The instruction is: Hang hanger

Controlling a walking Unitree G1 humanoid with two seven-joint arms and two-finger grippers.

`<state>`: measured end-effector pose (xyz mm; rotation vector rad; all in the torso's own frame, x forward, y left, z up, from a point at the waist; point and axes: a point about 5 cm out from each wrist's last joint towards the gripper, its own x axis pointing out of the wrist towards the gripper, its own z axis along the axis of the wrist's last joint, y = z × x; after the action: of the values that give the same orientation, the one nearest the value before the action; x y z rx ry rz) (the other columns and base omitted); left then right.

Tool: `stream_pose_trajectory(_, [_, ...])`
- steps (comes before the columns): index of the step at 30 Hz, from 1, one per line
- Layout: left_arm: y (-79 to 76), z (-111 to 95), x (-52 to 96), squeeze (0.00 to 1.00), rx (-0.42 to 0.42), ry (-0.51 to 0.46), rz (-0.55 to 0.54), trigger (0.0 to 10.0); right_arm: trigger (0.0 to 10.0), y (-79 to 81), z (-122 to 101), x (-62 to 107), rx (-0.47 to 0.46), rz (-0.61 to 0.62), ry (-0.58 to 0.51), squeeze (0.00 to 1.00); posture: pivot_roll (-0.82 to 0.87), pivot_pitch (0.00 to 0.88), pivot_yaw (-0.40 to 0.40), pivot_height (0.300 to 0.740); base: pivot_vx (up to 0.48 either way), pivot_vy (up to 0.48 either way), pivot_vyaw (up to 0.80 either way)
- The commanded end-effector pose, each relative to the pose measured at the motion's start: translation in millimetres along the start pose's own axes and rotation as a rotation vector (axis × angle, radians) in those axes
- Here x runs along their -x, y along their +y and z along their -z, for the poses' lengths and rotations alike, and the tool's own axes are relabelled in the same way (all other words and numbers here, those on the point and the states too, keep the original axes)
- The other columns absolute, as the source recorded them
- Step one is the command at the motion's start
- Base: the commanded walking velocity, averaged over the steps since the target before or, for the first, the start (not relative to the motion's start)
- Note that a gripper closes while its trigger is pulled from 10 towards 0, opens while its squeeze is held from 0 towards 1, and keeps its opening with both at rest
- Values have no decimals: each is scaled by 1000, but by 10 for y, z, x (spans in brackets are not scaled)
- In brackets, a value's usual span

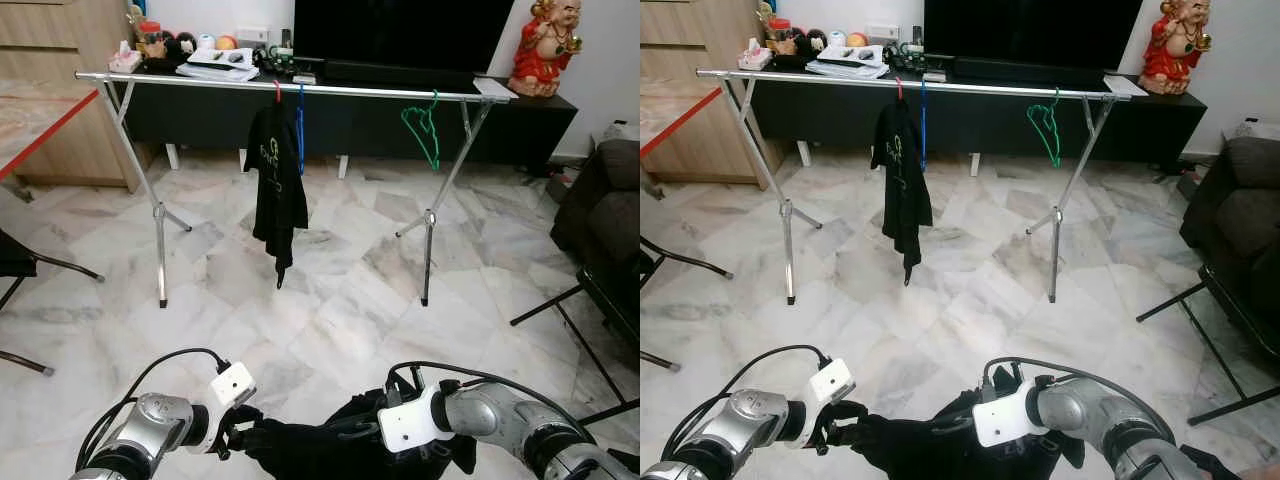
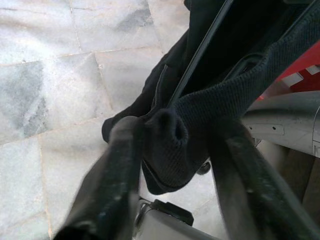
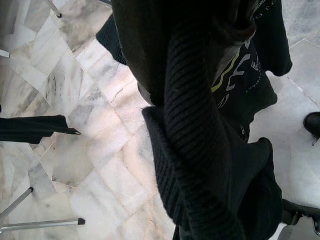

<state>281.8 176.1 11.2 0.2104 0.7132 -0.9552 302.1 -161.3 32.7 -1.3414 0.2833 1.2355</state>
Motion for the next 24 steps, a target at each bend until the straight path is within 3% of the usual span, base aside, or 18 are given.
stream_pose_trajectory(1, [-12,28,-15,0,20,11,3,0,10000,-78,17,36,6,26,3,0,-47,24,-65,740,0,0,0])
stream_pose_trajectory(24, [-11,10,-16,0,29,-12,-1,0,10000,-89,41,47,-10,36,17,0,-45,35,-67,740,0,0,0])
